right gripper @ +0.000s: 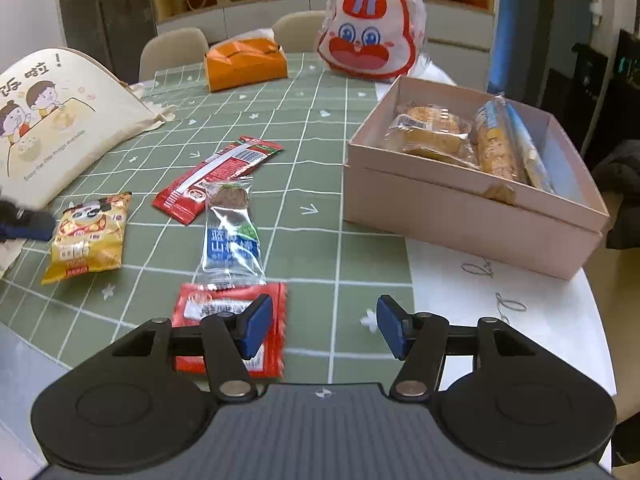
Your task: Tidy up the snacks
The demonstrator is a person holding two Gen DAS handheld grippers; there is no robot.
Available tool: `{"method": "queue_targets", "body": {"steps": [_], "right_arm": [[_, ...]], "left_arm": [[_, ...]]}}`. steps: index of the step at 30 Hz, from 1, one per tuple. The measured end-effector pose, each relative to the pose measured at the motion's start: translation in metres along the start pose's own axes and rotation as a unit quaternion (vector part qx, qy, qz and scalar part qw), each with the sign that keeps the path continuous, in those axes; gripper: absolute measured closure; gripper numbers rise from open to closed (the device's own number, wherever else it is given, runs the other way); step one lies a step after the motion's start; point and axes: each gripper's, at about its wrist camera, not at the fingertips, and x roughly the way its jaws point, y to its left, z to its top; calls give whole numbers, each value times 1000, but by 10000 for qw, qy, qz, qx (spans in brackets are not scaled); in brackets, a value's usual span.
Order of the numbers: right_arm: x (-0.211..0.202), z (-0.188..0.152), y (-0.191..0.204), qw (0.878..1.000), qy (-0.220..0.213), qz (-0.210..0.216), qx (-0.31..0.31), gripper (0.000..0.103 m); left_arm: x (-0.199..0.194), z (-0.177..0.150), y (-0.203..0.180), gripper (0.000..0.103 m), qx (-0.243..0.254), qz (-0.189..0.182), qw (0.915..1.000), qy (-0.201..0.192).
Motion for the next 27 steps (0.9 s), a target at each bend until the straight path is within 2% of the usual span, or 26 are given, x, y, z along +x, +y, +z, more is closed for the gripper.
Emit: {"method": "queue_targets", "body": {"steps": [2, 6, 9, 12, 13, 16, 19, 21, 22, 24, 27], "right_arm": [[-7, -12, -1, 9999, -105, -21, -45, 39], [-23, -36, -7, 9986, -381, -334, -170, 31], [-29, -45, -9, 9978, -495, -419, -168, 31], [-34, -40, -10, 9983, -574, 45, 104, 26], [-33, -36, -6, 9979, -572, 247, 173, 21], [-14, -23, 10, 9973, -314, 583, 320, 21], [6, -13, 28, 9978, -225, 594, 180, 21], [8, -13, 37, 9985, -222, 489, -105, 25], [7, -14, 36, 9983, -252, 505, -154, 30], [0, -19, 26, 9984, -278, 470, -150, 31], [-12, -30, -1, 9991, -410, -136, 31, 34]], "left_arm": [[16, 2, -22, 64, 246, -19, 9997, 49], [50, 4, -61, 65, 684, -342, 9966, 309], [52, 5, -80, 65, 933, -148, 9955, -32], [40, 4, -89, 65, 1022, 74, 9939, -414], [36, 3, -90, 65, 1026, 101, 9936, -470], [23, -5, -99, 65, 1144, 91, 9923, -475], [18, -16, -114, 65, 1446, -3, 9892, -254], [21, -24, -124, 65, 1625, -127, 9866, -33], [24, -28, -128, 65, 1649, -225, 9860, 98], [33, -37, -133, 65, 1631, -404, 9850, 383], [54, -47, -138, 64, 1679, -456, 9819, 742]]}}
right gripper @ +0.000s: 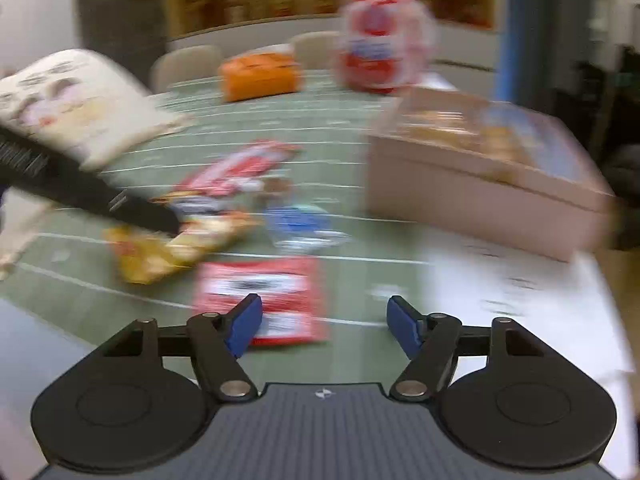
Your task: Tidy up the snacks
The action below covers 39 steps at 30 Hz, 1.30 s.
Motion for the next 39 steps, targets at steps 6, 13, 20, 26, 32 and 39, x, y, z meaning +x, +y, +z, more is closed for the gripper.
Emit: {"method": "queue_targets", "body": {"steps": [6, 13, 20, 26, 32, 39], "right_arm": [[-5, -9, -47, 9961, -122, -60, 872, 30], [-5, -11, -49, 9954, -181, 51, 944, 26], [-7, -14, -56, 9926, -265, 156, 1175, 25], [-9, -16, -58, 9917, -289, 205, 1233, 23], [-10, -17, -58, 9917, -289, 225, 1236, 23], [-11, -17, -62, 9905, -312, 254, 1317, 22]], "left_arm": [[19, 10, 14, 70, -347, 408, 9985, -95], [39, 49, 33, 71, -1276, 363, 9904, -398], [88, 74, 8, 70, -851, 592, 9939, -377], [96, 70, -21, 66, -7, 883, 9958, -257], [99, 57, -40, 61, 969, 1152, 9882, -270], [77, 42, -32, 57, 1452, 1388, 9795, -170]]}}
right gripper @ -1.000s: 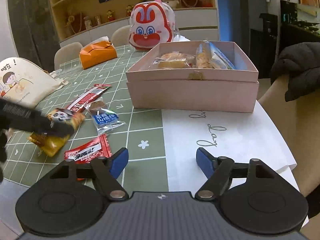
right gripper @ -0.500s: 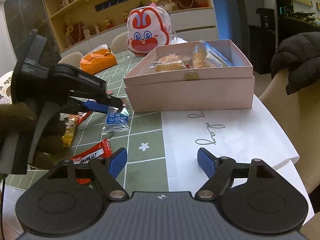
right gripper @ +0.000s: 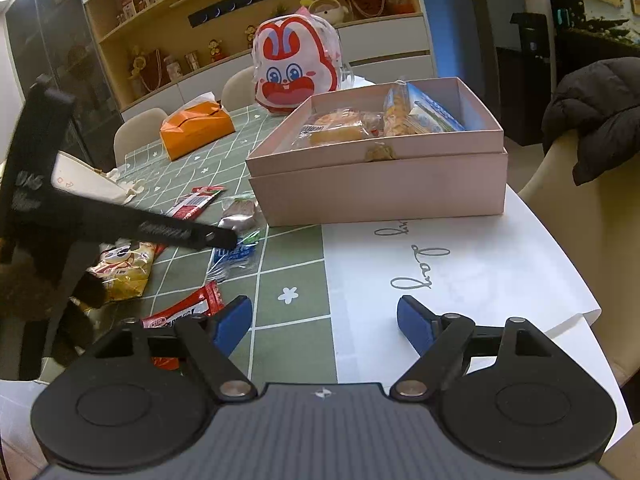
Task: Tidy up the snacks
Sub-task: 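Grasp the blue-labelled lollipop with the left tool, then hold the lollipop with the left tool while the right tool moves over the red packet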
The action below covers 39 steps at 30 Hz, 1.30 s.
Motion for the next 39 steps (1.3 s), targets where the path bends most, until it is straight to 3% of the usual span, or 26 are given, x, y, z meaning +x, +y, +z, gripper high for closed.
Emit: {"method": "queue_targets", "body": {"steps": [2, 7, 10, 19, 28, 39], "right_arm": [[0, 0, 2, 10000, 8, -17, -26, 22], [1, 1, 1, 10000, 3, -24, -16, 22], [1, 1, -1, 10000, -19, 12, 51, 22], [-1, 0, -6, 9999, -42, 89, 129, 21], [-3, -1, -9, 9996, -71, 143, 229, 21], [2, 1, 1, 10000, 43, 53, -44, 13]], "left_arm": [[-2, -1, 11, 57, -194, 34, 9998, 32], [5, 5, 37, 61, -1346, -588, 9891, 110], [11, 12, 36, 61, -1498, -610, 9867, 127], [22, 25, 9, 60, -978, -464, 9940, 165], [17, 8, -14, 59, -20, -126, 9998, -132], [-26, -48, 15, 61, 121, -624, 9965, -550]]}}
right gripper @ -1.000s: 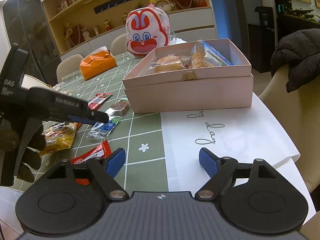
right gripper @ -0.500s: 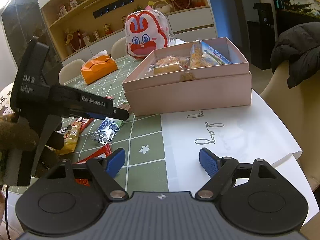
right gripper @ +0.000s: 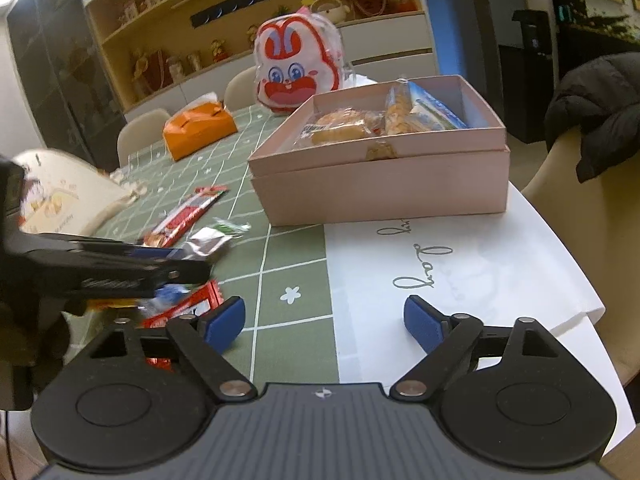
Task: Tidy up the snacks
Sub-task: 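Hold the lollipop with the left tool while the right tool moves over the red packet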
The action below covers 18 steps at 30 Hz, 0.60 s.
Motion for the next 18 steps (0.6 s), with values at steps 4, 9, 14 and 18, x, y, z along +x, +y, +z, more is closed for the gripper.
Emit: {"method": "queue_targets", "body": {"steps": [4, 9, 14, 18], "right_arm": [[7, 2, 11, 9990, 217, -37, -389, 1], [15, 0, 29, 9935, 464, -371, -973, 0], [17, 0, 34, 9907, 540, -515, -1135, 0], [18, 3, 33, 9894, 634, -435, -1235, 0]], "left_arm": [[-8, -11, 3, 61, 135, -80, 9997, -170], [-10, -15, -2, 60, 316, -63, 9992, -218], [-16, -20, 1, 60, 206, -181, 9993, -253], [-18, -23, 1, 61, 170, -193, 9992, -302]]}}
